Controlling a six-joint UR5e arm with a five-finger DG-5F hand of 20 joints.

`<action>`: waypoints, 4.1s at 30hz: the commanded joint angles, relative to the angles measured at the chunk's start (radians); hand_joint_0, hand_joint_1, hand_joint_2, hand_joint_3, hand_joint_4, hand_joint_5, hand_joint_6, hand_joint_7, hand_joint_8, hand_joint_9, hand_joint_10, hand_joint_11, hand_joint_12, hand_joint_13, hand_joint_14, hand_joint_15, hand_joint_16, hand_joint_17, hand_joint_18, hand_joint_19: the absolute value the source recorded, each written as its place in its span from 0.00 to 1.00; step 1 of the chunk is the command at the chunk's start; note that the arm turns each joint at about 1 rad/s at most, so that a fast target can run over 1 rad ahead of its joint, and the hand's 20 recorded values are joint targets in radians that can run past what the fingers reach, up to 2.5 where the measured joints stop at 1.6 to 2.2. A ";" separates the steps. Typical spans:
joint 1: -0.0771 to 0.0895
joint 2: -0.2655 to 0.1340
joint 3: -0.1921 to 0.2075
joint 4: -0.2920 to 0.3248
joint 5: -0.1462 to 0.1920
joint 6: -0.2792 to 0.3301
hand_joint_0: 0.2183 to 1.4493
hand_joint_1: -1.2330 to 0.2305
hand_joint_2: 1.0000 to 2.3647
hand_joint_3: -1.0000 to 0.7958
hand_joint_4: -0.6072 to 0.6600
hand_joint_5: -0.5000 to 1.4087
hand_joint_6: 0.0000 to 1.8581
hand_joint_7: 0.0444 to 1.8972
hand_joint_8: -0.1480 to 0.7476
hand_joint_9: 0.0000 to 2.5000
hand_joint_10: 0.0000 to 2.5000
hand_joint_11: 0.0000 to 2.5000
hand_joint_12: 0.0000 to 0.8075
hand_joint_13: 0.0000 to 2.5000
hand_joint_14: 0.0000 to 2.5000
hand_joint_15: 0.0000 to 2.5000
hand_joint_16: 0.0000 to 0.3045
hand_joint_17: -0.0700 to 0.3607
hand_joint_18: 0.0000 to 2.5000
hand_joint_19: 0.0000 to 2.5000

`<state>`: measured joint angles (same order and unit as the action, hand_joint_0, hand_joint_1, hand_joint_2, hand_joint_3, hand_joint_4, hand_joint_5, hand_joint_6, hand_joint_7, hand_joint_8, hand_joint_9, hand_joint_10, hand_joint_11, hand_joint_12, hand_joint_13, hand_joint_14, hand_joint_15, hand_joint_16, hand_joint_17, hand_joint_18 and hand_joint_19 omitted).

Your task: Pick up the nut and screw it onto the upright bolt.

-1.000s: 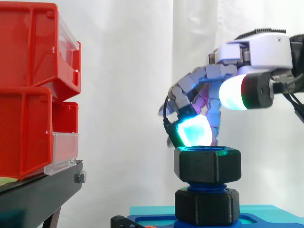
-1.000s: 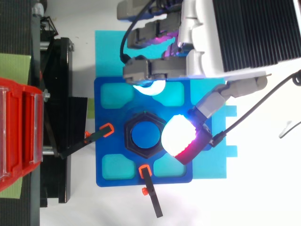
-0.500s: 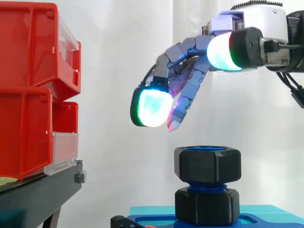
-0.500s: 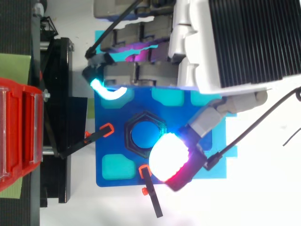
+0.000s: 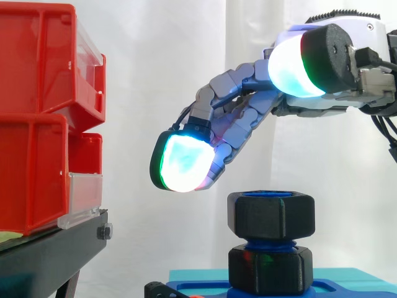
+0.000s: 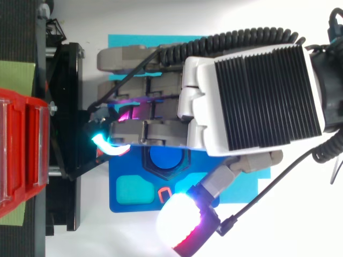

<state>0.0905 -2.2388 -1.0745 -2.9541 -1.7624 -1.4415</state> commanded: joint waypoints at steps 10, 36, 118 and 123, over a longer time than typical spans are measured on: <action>0.008 -0.001 -0.002 -0.033 0.021 0.016 0.20 0.84 0.00 0.28 0.65 0.21 0.27 0.37 0.45 0.25 0.00 0.00 0.41 0.14 0.00 0.00 0.12 0.35 0.00 0.00; 0.000 -0.001 -0.004 -0.059 0.021 0.020 0.21 0.84 0.00 0.28 0.66 0.24 0.27 0.62 0.46 0.24 0.00 0.00 0.41 0.13 0.00 0.00 0.12 0.35 0.00 0.00; -0.015 -0.001 0.048 -0.039 -0.023 0.016 0.23 0.77 0.00 0.28 0.67 0.22 0.27 0.41 0.48 0.43 0.00 0.00 0.33 0.29 0.00 0.00 0.09 0.30 0.15 0.00; -0.014 -0.001 0.044 -0.039 -0.022 0.029 0.23 0.77 0.00 0.28 0.68 0.22 0.27 0.41 0.48 0.43 0.00 0.00 0.33 0.29 0.00 0.00 0.09 0.30 0.15 0.00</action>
<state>0.0751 -2.2396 -1.0287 -2.9909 -1.7855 -1.4188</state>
